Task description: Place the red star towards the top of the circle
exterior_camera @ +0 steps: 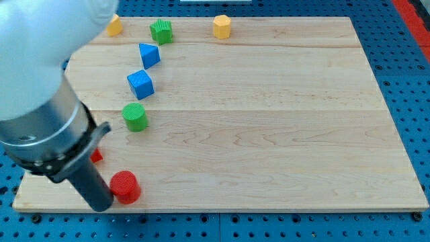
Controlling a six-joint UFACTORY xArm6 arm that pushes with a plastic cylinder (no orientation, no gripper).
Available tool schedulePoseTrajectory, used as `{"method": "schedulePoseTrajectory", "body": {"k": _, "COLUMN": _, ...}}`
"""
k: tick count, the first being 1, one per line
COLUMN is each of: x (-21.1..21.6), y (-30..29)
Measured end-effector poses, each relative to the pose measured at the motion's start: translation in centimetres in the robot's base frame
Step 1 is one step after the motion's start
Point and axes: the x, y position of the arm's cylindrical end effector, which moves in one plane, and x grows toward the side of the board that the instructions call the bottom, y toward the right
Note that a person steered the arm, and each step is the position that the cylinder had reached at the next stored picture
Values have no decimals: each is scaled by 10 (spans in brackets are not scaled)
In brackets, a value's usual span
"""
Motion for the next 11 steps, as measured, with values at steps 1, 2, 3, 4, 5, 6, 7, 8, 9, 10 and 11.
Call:
{"method": "schedulePoseTrajectory", "body": {"k": 1, "x": -2, "y": 11}}
{"method": "schedulePoseTrajectory", "body": {"k": 2, "x": -2, "y": -49}}
{"method": "schedulePoseTrajectory", "body": {"k": 3, "x": -57, "y": -59}}
{"method": "schedulePoseTrajectory", "body": {"k": 4, "x": -69, "y": -94}}
{"method": "schedulePoseTrajectory", "body": {"k": 5, "x": -85, "y": -91}}
{"method": "schedulePoseTrajectory", "body": {"k": 6, "x": -91, "y": -37}}
{"method": "schedulePoseTrajectory", "body": {"k": 7, "x": -89, "y": -34}}
{"method": "schedulePoseTrajectory", "body": {"k": 8, "x": -106, "y": -41}}
{"method": "schedulePoseTrajectory", "body": {"k": 9, "x": -109, "y": -13}}
{"method": "schedulePoseTrajectory", "body": {"k": 10, "x": -96, "y": 0}}
{"method": "schedulePoseTrajectory", "body": {"k": 11, "x": -100, "y": -11}}
